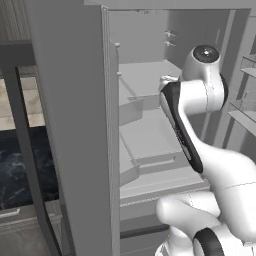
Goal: Pick the kiwi and orange from the fridge and place them inside the tupperware on the counter.
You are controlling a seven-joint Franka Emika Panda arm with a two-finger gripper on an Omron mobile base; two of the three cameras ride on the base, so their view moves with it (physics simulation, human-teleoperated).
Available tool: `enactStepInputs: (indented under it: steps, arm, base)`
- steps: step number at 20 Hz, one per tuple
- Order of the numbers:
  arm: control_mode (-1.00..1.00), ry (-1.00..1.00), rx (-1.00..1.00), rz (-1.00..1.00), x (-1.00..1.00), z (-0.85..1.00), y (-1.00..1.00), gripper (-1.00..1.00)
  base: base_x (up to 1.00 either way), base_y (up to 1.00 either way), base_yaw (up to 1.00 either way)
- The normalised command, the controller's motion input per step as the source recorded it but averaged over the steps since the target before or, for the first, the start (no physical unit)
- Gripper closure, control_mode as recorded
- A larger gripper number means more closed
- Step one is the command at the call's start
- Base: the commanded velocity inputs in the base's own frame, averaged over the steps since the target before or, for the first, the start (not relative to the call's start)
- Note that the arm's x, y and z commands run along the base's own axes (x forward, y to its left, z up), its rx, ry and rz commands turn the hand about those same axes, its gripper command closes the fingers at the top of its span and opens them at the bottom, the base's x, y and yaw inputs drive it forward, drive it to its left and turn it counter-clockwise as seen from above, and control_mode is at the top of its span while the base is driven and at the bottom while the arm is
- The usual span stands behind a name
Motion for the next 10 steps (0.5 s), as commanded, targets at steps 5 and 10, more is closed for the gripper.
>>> enactStepInputs:
  steps: [5, 10]
  arm:
    - [-1.0, -0.06, 0.0, 0.0, 0.48, 0.19, -0.19, -1.0]
    - [-1.0, 0.0, 0.0, 0.0, 0.43, 0.1, -0.1, -1.0]
  base:
    - [0.0, 0.0, 0.0]
    - [0.0, 0.0, 0.0]
